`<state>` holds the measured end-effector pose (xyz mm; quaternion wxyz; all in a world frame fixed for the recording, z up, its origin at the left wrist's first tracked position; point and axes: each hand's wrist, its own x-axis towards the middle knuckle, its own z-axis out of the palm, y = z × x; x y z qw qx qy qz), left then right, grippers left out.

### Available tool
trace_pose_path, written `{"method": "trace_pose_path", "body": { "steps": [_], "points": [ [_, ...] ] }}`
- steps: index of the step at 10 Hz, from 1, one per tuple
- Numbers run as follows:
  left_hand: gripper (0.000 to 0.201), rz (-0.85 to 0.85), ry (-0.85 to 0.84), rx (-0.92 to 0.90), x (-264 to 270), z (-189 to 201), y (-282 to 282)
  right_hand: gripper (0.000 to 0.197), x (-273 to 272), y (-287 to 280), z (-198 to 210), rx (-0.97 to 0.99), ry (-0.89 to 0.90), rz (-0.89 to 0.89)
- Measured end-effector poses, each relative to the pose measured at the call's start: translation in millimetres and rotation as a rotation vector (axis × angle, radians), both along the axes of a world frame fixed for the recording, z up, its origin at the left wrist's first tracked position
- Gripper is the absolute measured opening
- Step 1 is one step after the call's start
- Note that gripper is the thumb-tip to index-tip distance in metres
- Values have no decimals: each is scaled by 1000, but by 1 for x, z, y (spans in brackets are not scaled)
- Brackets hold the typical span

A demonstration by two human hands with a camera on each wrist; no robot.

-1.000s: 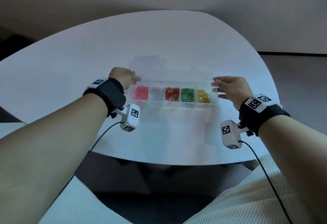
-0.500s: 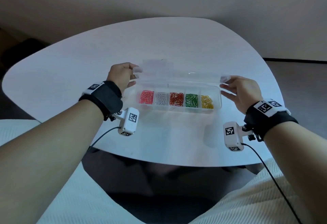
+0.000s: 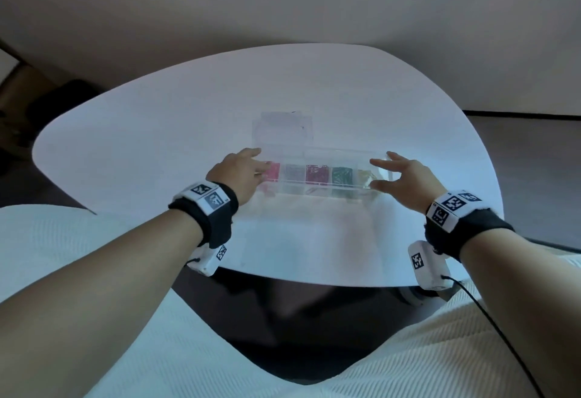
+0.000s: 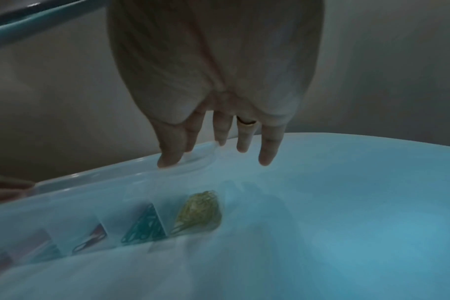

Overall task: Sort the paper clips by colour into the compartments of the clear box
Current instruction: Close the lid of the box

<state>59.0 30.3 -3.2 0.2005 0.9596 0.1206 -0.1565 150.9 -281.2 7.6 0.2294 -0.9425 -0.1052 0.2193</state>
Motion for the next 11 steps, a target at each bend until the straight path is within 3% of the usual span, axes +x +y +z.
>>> {"method": "trace_pose_path", "body": {
  "steps": [2,4,6,8,11],
  "points": [
    [34,-263,191,425,18,37,-22,52,4,17,9,-262,-43,150],
    [11,-498,198,614,28,40,-52,61,-25,40,4,-387,-127,337],
    [8,-506,211,648,29,41,-52,54,-32,40,-7,-455,-264,332],
    [29,-532,275,626,25,35,-61,26,-37,50,4,-528,-334,321],
    [26,-496,150,570,24,28,-57,34,-35,49,9,-511,-325,314]
  ]
}}
